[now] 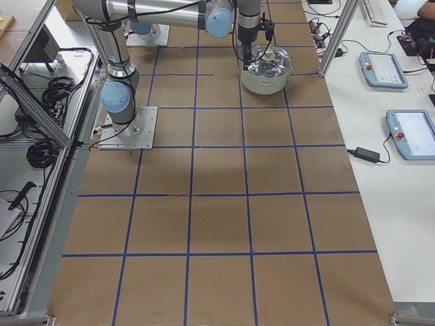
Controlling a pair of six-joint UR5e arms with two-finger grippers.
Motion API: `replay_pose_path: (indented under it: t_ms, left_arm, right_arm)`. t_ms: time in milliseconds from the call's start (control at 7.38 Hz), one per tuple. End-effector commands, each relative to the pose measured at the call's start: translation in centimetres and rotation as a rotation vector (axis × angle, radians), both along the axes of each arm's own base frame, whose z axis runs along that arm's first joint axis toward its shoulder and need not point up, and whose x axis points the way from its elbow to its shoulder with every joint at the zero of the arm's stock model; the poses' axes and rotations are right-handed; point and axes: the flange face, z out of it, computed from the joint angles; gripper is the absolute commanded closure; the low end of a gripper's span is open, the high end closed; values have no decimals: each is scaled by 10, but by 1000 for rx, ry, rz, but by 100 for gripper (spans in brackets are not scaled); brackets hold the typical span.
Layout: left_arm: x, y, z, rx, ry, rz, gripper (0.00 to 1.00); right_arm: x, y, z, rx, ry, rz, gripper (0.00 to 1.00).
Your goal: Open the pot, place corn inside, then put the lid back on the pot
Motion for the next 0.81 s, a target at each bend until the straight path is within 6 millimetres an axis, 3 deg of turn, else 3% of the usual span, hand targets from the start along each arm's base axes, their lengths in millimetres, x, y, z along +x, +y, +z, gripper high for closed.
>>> replay_pose_path:
  t_ms: [0, 271, 407, 678]
  left_arm:
    - [-1, 0, 1, -2, 1, -1, 0]
    - [0, 0, 1, -2, 1, 0, 0]
    - [0, 0, 1, -2, 2, 0, 0]
    - [0, 0, 1, -2, 1, 0, 0]
  right_arm:
    - [13, -9, 6, -13, -12, -57, 0]
    - [89, -37, 4, -18, -18, -23, 0]
    - [124, -54, -8, -9, -19, -25, 0]
    - [159, -89, -38, 14, -16, 3, 0]
